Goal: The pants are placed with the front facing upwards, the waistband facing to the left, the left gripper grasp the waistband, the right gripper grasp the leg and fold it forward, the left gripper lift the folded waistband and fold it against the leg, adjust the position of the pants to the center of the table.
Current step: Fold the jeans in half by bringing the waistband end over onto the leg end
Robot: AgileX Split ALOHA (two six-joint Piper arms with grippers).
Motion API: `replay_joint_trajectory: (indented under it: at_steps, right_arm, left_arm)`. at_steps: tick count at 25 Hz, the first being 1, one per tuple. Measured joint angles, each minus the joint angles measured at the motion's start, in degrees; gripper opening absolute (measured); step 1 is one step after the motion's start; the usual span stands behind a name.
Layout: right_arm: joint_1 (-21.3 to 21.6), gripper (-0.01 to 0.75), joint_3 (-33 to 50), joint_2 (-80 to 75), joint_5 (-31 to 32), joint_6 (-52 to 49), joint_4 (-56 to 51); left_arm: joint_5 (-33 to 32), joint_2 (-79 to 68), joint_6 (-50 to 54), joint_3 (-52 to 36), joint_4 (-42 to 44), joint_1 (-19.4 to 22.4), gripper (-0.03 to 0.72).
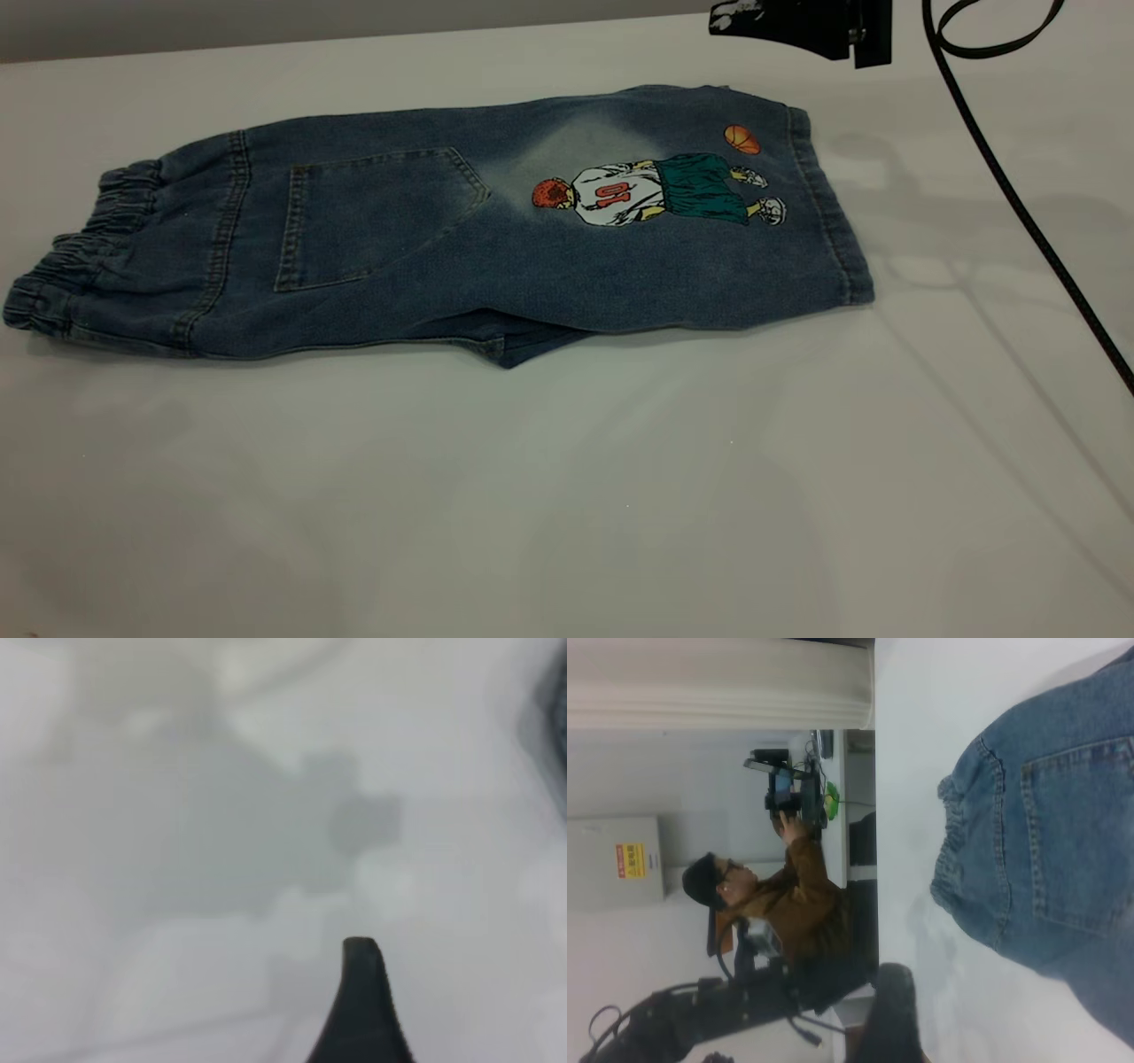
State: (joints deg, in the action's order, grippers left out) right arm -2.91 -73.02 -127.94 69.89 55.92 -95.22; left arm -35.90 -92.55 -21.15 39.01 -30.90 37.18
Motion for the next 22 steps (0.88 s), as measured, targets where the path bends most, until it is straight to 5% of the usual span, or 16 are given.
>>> replay_joint_trajectory:
  at_steps: [12, 16, 22]
  right_arm:
    - [-0.6, 0.561, 0.0, 0.0, -2.6, 1.1, 2.7]
    - [-0.5, 0.561, 0.0, 0.0, -2.9, 1.5, 2.7]
    - [-0.5, 0.561, 0.0, 0.0, -3.6, 1.5, 2.7]
  left_arm:
    - [-18.0, -20.9, -23.6, 15.0, -31.0, 0.8, 0.498]
    - [-19.4, -21.4, -21.8, 15.5, -32.0, 0.8, 0.498]
    - [-17.9, -22.6, -16.7, 15.5, -22.2, 0.8, 0.498]
